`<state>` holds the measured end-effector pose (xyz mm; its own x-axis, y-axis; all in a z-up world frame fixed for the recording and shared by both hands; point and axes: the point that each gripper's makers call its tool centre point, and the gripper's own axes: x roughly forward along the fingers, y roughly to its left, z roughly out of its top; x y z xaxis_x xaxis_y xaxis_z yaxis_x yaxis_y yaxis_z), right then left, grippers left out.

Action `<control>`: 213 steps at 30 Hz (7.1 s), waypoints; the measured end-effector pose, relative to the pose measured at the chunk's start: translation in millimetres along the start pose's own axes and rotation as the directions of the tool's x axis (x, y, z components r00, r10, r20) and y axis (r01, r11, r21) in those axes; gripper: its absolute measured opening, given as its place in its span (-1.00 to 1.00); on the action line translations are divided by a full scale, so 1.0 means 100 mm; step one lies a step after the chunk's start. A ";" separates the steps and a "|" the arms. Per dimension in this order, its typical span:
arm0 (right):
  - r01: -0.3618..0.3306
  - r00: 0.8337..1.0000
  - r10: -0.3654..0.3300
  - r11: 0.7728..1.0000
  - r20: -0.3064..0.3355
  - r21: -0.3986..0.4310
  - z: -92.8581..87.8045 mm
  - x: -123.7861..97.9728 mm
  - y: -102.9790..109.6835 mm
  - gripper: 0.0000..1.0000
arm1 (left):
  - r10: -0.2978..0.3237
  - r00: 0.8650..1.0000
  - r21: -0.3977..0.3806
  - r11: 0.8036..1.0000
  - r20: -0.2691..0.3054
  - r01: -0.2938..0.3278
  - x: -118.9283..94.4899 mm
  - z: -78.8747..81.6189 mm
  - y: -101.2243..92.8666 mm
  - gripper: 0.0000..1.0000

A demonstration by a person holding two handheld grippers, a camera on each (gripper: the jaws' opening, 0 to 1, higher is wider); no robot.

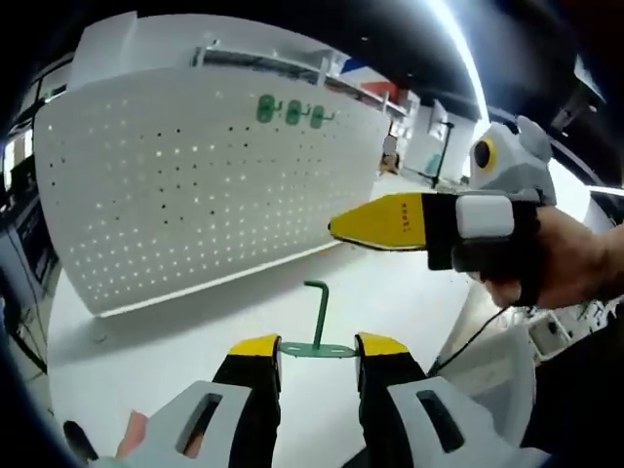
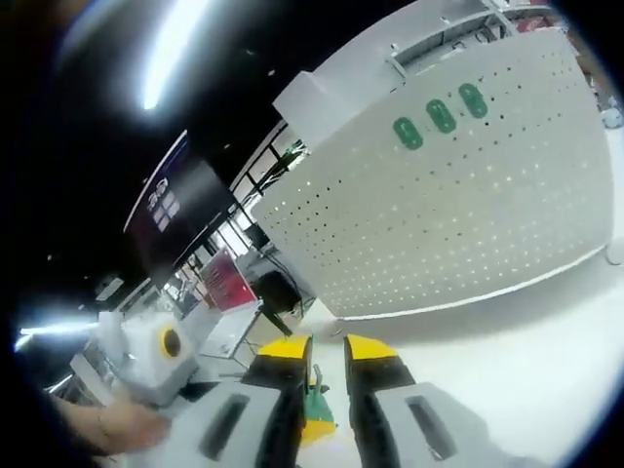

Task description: Insert the hook assembly into the mounting plate slot until the hook locks in place.

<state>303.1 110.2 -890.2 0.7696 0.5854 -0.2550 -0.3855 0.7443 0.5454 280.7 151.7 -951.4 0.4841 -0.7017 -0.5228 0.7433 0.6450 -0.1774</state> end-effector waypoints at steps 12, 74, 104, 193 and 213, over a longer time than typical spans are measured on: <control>-0.149 0.921 0.054 0.964 -0.385 -0.221 -0.31 -0.27 -0.03 -0.68 | -0.042 0.998 0.104 0.994 -0.037 0.046 -0.03 -0.11 0.07 -0.41; -0.214 0.685 0.181 0.976 -0.705 0.043 -1.10 -0.17 0.15 -0.98 | -0.158 0.977 0.344 0.918 -0.140 0.198 0.00 -0.30 -0.51 -0.39; -0.265 0.883 0.243 0.964 -0.401 0.001 -0.51 -0.10 0.23 -0.99 | -0.194 0.980 0.108 0.976 0.044 0.188 -0.20 0.02 -0.38 0.39; 0.597 0.695 -0.345 0.766 0.631 -0.238 2.42 -0.29 -1.97 -0.98 | 0.163 0.947 -0.218 0.970 0.278 -0.103 -0.50 0.39 0.62 0.77; 0.624 0.692 -0.368 0.738 0.620 -0.258 2.40 -0.21 -2.09 -0.98 | 0.159 0.948 -0.223 0.970 0.275 -0.098 -0.47 0.37 0.60 0.78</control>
<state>489.9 -134.2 -807.2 0.9907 -0.0682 0.1176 0.0642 0.9972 0.0377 319.8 212.1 -906.9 0.7039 -0.6461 -0.2950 0.5706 0.7617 -0.3070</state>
